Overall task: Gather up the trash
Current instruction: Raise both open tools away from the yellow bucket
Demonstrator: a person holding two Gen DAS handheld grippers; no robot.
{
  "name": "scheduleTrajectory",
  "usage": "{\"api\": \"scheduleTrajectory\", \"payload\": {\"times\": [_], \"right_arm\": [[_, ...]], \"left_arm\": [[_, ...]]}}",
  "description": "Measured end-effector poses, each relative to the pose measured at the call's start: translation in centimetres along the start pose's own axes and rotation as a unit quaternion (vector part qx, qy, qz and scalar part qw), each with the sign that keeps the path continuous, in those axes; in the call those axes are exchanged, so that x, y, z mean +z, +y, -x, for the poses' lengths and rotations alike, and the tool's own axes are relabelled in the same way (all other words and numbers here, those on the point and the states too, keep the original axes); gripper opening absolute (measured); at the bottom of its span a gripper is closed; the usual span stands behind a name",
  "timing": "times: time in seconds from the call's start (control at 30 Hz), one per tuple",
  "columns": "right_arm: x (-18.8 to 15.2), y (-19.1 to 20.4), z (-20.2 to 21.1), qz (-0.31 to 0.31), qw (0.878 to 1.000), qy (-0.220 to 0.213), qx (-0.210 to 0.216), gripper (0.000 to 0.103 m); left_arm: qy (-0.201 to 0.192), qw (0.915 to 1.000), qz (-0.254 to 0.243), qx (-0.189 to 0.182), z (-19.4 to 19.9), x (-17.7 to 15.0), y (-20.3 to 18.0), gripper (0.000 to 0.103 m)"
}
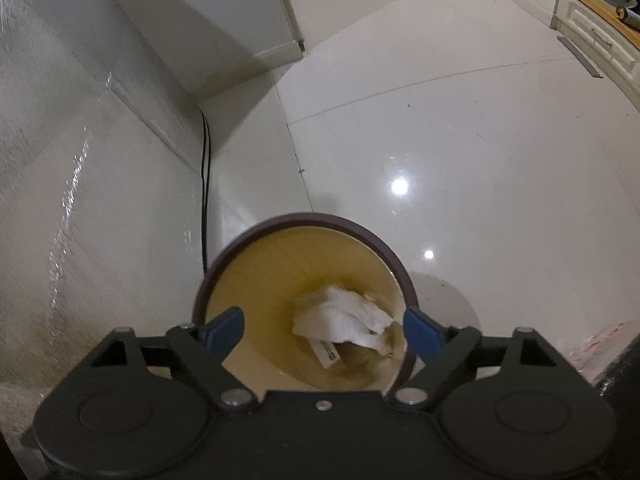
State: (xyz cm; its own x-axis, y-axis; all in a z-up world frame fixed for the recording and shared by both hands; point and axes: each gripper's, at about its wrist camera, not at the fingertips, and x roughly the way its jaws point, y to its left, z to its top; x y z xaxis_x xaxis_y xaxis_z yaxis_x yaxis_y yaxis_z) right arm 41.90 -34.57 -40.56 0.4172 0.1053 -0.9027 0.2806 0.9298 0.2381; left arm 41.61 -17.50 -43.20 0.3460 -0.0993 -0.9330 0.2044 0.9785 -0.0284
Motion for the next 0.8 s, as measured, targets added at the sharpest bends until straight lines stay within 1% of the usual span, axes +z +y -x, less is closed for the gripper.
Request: {"api": "scheduleTrajectory", "payload": {"times": [0.2,0.4,0.57,0.67,0.8], "right_arm": [[-0.4,-0.1,-0.2,0.02,1.0,0.011,-0.004,0.103],[-1.2,-0.5,-0.3,0.039,0.999,0.021,-0.026,0.103],[-1.9,-1.5,0.3,0.027,0.999,0.022,-0.036,0.103],[-2.4,-1.6,1.1,0.03,0.998,0.013,-0.046,0.103],[-3.1,-1.3,2.6,0.039,0.998,0.003,-0.057,0.103]], "left_arm": [[0.007,0.9999,0.015,0.004,0.2,0.0,0.8,0.103],[0.008,0.9998,0.012,0.014,1.0,-0.3,1.2,0.103],[0.007,0.9994,0.025,0.024,2.2,-0.4,2.1,0.103],[0.013,0.999,0.034,0.028,2.9,-0.5,2.7,0.103],[0.01,0.9986,0.036,0.037,4.4,-0.6,3.2,0.103]]}}
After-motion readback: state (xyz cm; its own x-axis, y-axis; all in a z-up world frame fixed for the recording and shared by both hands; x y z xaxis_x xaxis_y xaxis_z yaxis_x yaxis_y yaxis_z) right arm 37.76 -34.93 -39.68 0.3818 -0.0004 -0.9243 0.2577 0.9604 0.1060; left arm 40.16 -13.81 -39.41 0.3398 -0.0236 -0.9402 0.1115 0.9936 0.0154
